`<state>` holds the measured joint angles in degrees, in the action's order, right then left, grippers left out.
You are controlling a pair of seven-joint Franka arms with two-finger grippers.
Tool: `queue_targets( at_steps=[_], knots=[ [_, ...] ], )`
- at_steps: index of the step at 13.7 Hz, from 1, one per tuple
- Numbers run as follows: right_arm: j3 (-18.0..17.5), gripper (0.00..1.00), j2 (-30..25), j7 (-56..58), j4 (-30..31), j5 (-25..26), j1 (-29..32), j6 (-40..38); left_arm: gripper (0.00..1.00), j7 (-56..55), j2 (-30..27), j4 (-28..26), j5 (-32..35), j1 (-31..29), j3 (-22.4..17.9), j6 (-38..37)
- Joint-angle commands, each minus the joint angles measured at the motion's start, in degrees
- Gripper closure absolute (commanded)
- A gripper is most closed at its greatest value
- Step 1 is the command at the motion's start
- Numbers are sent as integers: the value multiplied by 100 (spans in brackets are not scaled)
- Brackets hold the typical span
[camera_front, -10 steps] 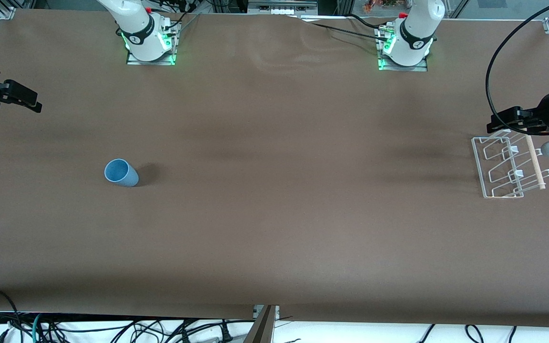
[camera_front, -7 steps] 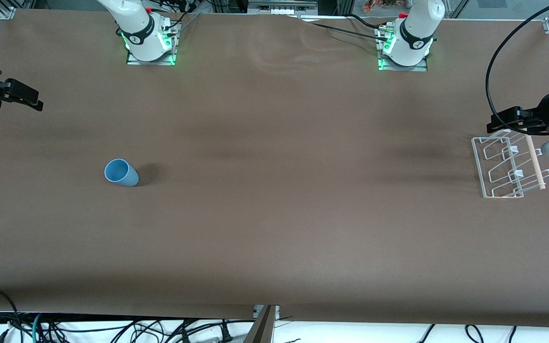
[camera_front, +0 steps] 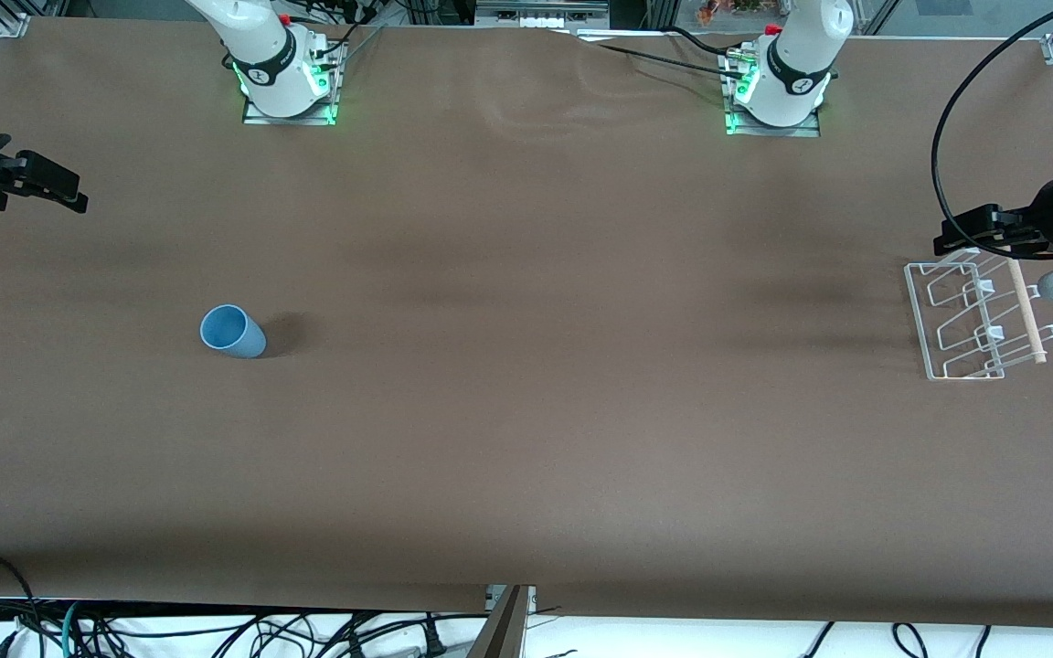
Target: Transfer cup to left arm and place on rack
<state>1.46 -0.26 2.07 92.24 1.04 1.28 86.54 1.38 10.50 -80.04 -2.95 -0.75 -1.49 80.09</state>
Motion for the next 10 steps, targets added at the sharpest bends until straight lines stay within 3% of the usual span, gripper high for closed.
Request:
queue_targets(
  at_steps=[1, 10],
  knots=[
    [3, 0, -1, -5, -66, 72, -23, -67, 0, -41, 84, 164, 102, -31, 43, -64],
    [21, 0, 17, 4, -136, 72, -5, -102, 0, -41, 84, 164, 84, -40, 34, -64]
  ],
)
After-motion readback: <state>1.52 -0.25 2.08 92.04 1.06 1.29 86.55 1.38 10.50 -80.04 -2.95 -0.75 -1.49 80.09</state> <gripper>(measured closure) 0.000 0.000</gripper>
